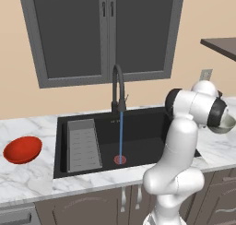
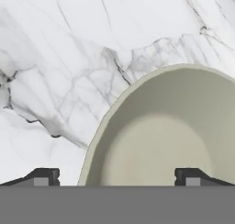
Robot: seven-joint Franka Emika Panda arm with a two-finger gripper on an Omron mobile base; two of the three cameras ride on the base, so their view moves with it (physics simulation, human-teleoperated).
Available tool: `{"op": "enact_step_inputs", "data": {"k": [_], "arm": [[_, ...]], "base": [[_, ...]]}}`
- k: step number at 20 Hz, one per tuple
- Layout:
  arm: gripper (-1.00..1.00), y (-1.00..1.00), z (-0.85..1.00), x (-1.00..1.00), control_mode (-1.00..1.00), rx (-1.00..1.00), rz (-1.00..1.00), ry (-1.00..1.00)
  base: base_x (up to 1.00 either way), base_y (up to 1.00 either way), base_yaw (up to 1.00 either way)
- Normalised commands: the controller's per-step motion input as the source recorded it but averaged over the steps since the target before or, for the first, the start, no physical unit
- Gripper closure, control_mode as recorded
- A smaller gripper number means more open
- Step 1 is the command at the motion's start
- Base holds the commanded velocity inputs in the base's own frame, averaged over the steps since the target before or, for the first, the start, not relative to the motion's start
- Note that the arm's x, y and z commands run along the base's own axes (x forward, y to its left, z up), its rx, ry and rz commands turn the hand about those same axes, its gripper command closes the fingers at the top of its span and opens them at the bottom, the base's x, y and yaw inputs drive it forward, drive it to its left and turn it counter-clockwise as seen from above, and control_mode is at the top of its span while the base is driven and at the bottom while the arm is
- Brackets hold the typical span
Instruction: Rinse each bowl for a few seconds and place them down in the sink or on the counter.
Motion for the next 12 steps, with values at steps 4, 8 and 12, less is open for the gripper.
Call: {"op": "enact_step_inputs", "data": {"k": [4, 8, 12], "arm": [[1.00, -0.10, -0.11, 0.03, -1.00, 0.01, 0.03, 0.00], [1.00, -0.01, -0.03, -0.01, -1.00, 0.00, 0.04, 0.00], [1.00, 0.00, -0.04, -0.08, -1.00, 0.00, 0.06, 0.00]], "base": [[0.00, 0.00, 0.00], [0.00, 0.00, 0.00], [0.00, 0.00, 0.00]]}}
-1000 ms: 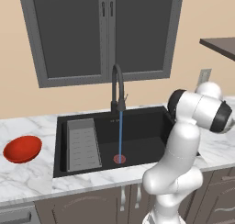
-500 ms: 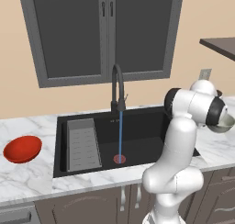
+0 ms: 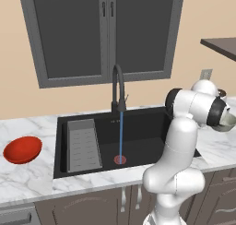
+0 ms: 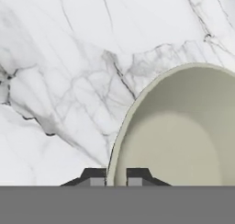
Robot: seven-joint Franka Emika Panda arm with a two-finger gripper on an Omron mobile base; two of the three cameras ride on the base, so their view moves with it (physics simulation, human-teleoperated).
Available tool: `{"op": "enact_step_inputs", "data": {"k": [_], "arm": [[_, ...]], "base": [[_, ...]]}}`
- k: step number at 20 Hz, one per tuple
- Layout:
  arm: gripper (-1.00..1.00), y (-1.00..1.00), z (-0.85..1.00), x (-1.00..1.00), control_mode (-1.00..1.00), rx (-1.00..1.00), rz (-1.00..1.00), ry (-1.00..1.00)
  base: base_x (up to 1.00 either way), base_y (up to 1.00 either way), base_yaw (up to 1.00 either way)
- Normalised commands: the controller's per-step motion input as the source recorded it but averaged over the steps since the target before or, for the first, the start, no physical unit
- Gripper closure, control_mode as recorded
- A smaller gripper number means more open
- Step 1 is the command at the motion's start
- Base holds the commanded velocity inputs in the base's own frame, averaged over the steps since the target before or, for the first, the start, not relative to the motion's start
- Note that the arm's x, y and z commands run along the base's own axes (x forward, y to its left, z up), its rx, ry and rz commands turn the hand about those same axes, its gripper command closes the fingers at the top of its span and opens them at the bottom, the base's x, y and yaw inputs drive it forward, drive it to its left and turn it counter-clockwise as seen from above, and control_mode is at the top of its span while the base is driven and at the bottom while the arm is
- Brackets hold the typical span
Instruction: Rinse each bowl for a few seconds and place them down in the sink or on the counter.
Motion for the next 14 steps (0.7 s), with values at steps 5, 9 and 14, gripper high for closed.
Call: {"op": "enact_step_inputs", "data": {"k": [5, 9, 14], "arm": [[1.00, 0.08, -0.13, -0.14, -1.00, 0.00, 0.04, 0.03], [1.00, 0.18, 0.01, -0.19, -1.00, -0.03, 0.01, -0.03], [1.00, 0.33, 0.49, -0.21, -1.00, -0.09, 0.08, -0.03]], "base": [[0.00, 0.00, 0.00], [0.00, 0.00, 0.00], [0.00, 0.00, 0.00]]}}
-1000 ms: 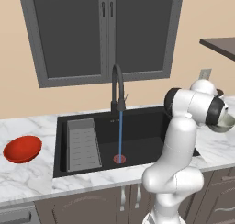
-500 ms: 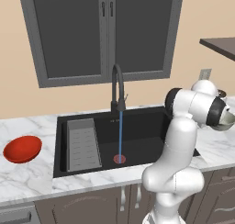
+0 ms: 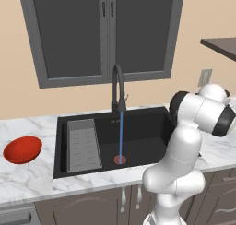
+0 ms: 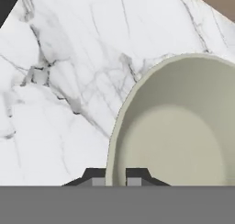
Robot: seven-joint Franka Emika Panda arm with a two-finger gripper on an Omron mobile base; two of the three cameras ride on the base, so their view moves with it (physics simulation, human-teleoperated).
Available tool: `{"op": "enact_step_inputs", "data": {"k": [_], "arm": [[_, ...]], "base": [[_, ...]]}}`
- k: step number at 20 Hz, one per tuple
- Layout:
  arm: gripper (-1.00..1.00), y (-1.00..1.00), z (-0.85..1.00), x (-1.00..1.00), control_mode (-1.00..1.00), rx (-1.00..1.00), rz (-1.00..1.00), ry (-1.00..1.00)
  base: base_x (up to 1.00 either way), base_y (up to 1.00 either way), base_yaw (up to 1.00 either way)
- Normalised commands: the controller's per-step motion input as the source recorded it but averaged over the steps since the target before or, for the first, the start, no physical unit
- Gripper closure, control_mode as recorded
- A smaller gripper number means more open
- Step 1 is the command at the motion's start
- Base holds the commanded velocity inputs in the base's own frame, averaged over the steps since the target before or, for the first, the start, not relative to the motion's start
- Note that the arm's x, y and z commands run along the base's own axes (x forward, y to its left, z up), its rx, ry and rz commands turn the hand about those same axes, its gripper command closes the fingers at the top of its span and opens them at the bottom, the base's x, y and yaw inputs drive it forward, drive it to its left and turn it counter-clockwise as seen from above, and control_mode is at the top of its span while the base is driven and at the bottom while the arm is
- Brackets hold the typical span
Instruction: Rinse each bowl for a few seconds and place them down in the sink or on the counter.
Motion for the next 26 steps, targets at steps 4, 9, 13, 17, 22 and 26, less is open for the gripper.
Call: {"op": "enact_step_inputs", "data": {"k": [4, 9, 13, 17, 22, 26], "arm": [[1.00, 0.36, 0.68, -0.19, -1.00, -0.07, 0.09, 0.00], [1.00, 0.44, 0.59, -0.18, -1.00, -0.06, 0.14, 0.03], [1.00, 0.37, 0.63, -0.12, -1.00, -0.03, 0.18, 0.07], [1.00, 0.09, 0.65, 0.00, -1.00, -0.01, 0.23, 0.11], [1.00, 0.04, 0.61, 0.00, -1.00, -0.02, 0.26, 0.15], [1.00, 0.11, 0.38, -0.04, -1.00, 0.00, 0.30, 0.18]], "base": [[0.00, 0.00, 0.00], [0.00, 0.00, 0.00], [0.00, 0.00, 0.00], [0.00, 0.00, 0.00], [0.00, 0.00, 0.00], [0.00, 0.00, 0.00]]}}
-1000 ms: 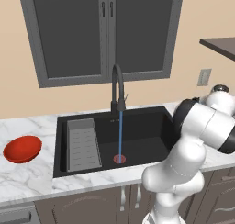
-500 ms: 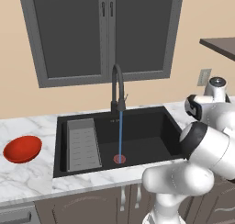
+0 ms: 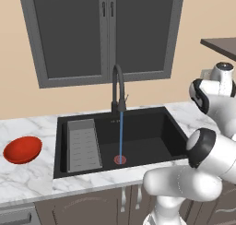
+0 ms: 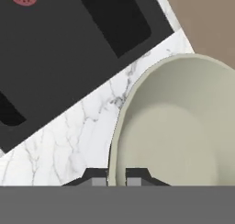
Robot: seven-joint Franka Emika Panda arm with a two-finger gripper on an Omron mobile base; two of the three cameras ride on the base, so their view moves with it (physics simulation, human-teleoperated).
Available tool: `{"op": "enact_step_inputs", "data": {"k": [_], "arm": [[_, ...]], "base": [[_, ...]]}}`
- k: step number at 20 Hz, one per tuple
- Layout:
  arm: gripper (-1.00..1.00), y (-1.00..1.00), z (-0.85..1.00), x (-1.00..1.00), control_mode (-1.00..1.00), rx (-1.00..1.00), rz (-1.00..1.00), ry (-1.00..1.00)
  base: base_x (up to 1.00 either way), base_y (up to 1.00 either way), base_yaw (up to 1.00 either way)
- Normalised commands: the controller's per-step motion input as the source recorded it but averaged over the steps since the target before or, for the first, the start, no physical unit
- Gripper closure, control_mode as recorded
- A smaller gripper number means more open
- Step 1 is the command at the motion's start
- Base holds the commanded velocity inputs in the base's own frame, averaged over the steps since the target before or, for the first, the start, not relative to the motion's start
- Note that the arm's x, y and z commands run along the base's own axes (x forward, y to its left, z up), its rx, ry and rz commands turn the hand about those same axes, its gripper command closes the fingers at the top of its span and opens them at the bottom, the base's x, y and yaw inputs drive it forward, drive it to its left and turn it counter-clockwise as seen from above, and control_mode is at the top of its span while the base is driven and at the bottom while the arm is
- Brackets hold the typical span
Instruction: Rinse each bowl for a few seconds and place them down in the sink or on the counter.
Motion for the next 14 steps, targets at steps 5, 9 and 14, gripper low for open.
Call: {"op": "enact_step_inputs", "data": {"k": [5, 9, 14], "arm": [[1.00, 0.19, 0.07, -0.15, -1.00, -0.01, 0.34, 0.14], [1.00, 0.11, 0.00, -0.09, -1.00, -0.01, 0.30, 0.07], [1.00, 0.24, -0.06, -0.10, -1.00, 0.00, 0.24, 0.00]], "base": [[0.00, 0.00, 0.00], [0.00, 0.00, 0.00], [0.00, 0.00, 0.00]]}}
